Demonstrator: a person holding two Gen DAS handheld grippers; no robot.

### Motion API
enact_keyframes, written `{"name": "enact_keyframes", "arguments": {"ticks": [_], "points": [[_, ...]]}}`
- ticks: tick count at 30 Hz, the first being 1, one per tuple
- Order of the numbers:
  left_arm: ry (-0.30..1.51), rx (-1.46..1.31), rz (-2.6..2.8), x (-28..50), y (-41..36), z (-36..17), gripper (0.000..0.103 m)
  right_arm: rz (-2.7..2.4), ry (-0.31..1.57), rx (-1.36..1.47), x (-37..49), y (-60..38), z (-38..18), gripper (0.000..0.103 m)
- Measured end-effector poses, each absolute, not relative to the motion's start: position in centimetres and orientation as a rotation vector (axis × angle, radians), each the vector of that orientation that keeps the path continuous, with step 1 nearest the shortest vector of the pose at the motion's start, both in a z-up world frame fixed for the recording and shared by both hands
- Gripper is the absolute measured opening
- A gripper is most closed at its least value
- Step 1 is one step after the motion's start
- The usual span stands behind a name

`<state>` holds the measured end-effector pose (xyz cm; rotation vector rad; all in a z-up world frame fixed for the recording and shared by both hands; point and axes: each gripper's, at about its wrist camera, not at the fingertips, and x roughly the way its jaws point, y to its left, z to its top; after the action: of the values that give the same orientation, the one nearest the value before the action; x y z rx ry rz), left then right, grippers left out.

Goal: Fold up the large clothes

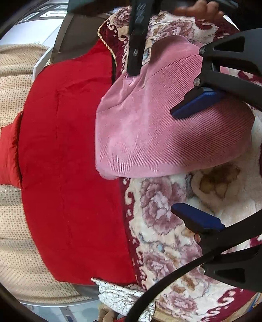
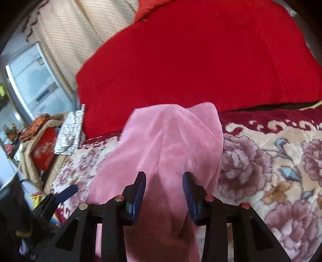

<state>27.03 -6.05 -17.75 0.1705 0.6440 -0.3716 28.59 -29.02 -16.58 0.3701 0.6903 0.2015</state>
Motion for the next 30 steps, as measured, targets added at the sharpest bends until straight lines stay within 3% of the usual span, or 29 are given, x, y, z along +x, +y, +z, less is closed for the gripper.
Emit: {"name": "enact_keyframes", "arguments": {"ticks": [5, 10, 17, 22, 30], "points": [[0.606, 0.13, -0.378, 26.4, -4.7, -16.7, 0.087, 0.238, 0.623, 0.297, 25.0, -28.1, -14.6, 0.041], [0.653, 0.27, -0.372, 26.8, -6.7, -19.1, 0.089, 0.226, 0.815, 0.198, 26.9, -26.3, -19.2, 0.042], [0.617, 0.275, -0.299, 26.0, -6.8, -18.2, 0.094, 0.227, 0.806, 0.274, 26.7, -27.3, -18.4, 0.042], [0.58, 0.308, -0.216, 23.5, -7.2, -16.3, 0.094, 0.169, 0.666, 0.271, 22.5, -27.8, -15.4, 0.056], [0.506, 0.299, -0.132, 17.4, -6.7, -12.2, 0.094, 0.082, 0.536, 0.305, 16.4, -28.8, -11.7, 0.067]]}}
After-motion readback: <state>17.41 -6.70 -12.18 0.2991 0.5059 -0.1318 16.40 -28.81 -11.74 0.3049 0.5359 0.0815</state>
